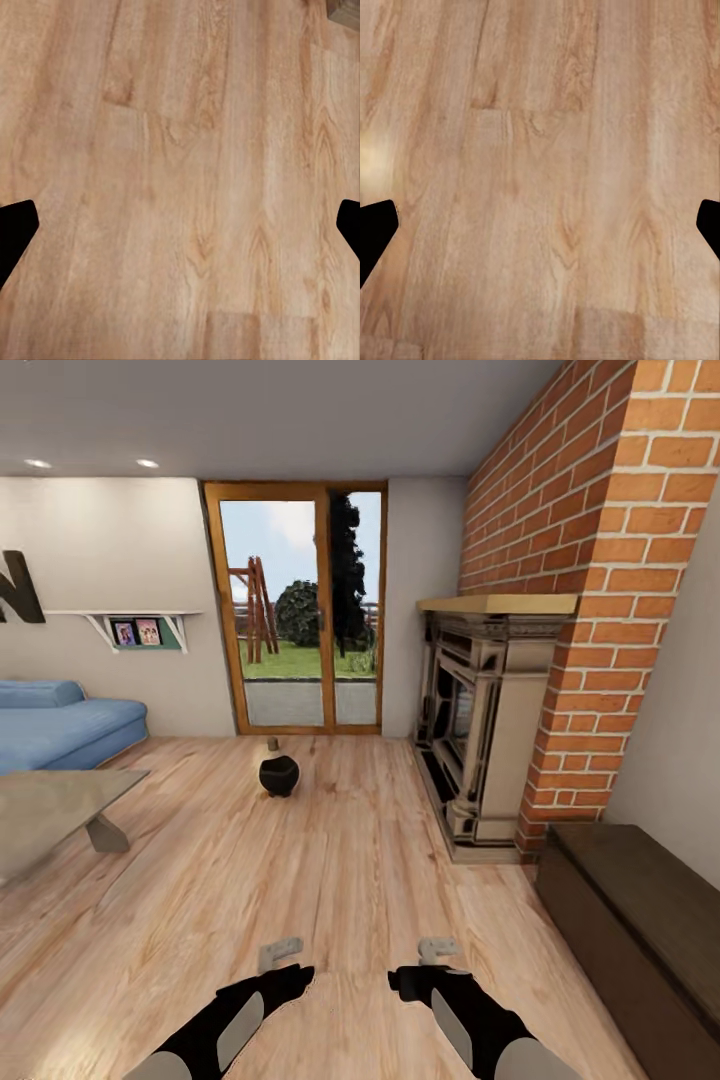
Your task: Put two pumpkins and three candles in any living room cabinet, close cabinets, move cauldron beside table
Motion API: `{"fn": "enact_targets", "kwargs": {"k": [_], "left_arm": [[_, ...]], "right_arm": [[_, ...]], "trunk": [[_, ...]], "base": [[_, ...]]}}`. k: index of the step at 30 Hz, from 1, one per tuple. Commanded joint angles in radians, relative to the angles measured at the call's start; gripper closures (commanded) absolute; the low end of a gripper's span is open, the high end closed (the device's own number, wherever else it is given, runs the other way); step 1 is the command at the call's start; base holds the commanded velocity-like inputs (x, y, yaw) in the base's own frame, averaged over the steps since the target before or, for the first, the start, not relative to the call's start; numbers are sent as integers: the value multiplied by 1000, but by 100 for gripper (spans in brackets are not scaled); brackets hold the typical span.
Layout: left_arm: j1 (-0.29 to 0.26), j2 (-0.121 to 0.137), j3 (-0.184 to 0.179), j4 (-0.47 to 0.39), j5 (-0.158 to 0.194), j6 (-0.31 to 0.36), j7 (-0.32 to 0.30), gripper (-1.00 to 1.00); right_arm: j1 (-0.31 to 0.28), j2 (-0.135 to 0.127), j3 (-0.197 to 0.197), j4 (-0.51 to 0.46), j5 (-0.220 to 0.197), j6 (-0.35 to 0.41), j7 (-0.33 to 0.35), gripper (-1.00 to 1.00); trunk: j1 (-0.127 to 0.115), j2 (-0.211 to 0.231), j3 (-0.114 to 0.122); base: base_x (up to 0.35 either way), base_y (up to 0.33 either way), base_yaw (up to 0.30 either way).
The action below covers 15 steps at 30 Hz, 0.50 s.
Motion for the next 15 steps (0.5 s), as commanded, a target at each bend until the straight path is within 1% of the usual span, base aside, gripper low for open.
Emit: {"fn": "enact_targets", "kwargs": {"k": [1, 15], "left_arm": [[-1, 1, -6, -1, 8, 3, 4, -100], [-1, 1, -8, 0, 7, 2, 5, -100]], "right_arm": [[0, -1, 7, -2, -10, 5, -3, -100], [0, -1, 7, -2, -10, 5, -3, -100]], "trunk": [[1, 0, -1], [1, 0, -8]], "base": [[337, 93, 281], [337, 102, 279]]}}
